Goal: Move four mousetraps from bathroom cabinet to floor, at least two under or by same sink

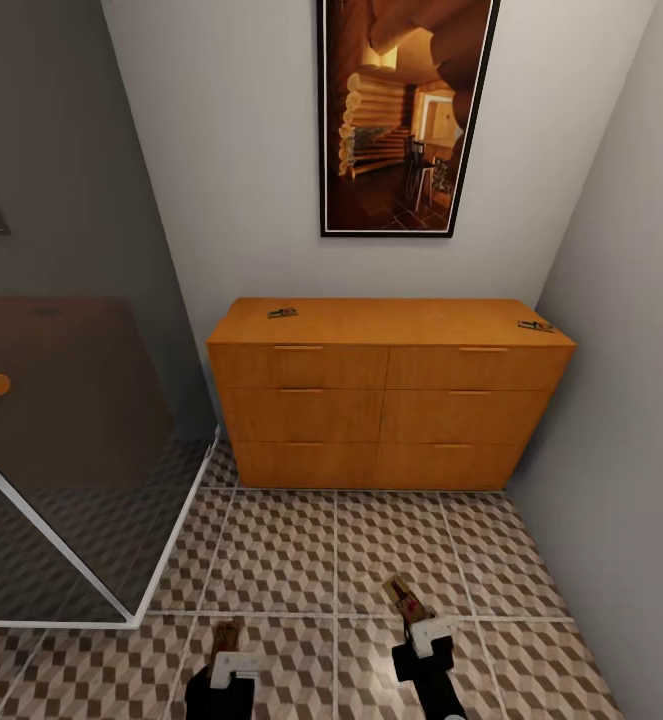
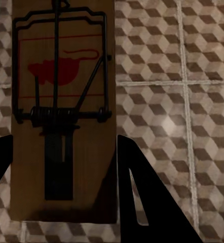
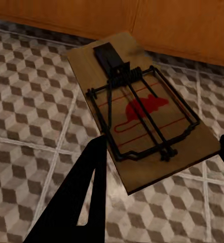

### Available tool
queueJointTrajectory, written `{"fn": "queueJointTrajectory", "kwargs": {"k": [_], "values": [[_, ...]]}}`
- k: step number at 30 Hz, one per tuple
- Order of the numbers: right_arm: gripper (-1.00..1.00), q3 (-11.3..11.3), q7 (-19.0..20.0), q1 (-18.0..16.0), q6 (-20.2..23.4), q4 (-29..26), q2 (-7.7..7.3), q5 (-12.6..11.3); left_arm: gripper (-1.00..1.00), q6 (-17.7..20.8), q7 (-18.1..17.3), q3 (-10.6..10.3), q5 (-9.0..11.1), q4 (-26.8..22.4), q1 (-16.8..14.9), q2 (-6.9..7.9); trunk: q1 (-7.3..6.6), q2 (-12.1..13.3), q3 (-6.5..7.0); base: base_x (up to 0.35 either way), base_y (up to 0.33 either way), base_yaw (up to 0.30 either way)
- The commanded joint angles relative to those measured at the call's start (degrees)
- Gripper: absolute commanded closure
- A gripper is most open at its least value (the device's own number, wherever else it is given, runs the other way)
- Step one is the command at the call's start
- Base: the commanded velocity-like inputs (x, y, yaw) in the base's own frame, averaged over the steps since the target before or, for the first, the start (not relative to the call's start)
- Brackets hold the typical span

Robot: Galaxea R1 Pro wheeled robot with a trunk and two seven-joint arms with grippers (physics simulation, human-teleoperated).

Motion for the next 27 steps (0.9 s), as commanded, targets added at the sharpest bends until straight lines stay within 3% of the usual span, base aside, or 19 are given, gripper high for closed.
{"fn": "queueJointTrajectory", "kwargs": {"k": [1, 4, 7, 9, 13, 17, 19, 27], "values": [[1.00, 0.2, -2.8, 0.0, -0.9, 0.1, 0.15, 0.4, 1.00, 0.3, 0.8, 1.0, 0.3, -1.1, -0.1, 0.10, 0.00, 0.0, -0.05, 0.000, 0.000, 0.000], [1.00, 0.2, -9.9, 0.1, -2.6, 0.0, 0.37, 0.3, 1.00, 2.7, 1.0, 4.3, 0.2, -2.7, -0.1, 0.10, 0.00, 0.0, -0.05, 0.000, 0.000, 0.000], [1.00, 0.2, -13.1, 0.3, -3.1, 0.0, 0.45, 0.3, 1.00, 3.9, 1.0, 5.2, 0.1, -3.5, -0.2, 0.10, 0.00, 0.0, -0.05, 0.000, 0.000, 0.000], [1.00, 0.2, -13.6, 0.3, -3.2, -0.1, 0.49, 0.2, 1.00, 4.0, 1.0, 5.4, -0.2, -3.8, -0.2, 0.10, 0.00, 0.0, -0.05, 0.000, 0.000, 0.000], [1.00, 0.2, -14.0, 0.3, -3.2, -0.1, 0.56, 0.2, 1.00, 4.1, 0.8, 5.5, -3.2, -5.9, -0.2, 0.14, 0.00, 0.0, -0.05, 0.000, 0.000, 0.000], [1.00, 0.2, -14.1, 0.3, -3.1, -0.1, 0.56, 0.2, 1.00, 4.0, 0.7, 5.4, -9.2, -7.3, -0.2, 0.09, 0.00, 0.0, -0.05, 0.000, 0.000, 0.000], [1.00, 0.2, -14.1, 0.3, -3.1, -0.1, 0.54, 0.2, 1.00, 4.0, 0.6, 5.4, -11.0, -8.5, -0.2, 0.05, 0.00, 0.0, -0.05, 0.000, 0.000, 0.000], [1.00, 0.1, -14.0, 0.3, -3.1, -0.1, 0.56, 0.2, 1.00, 4.0, 0.6, 5.2, -12.3, -11.2, -0.2, -0.08, 0.00, 0.0, -0.05, 0.000, 0.000, 0.000]]}}
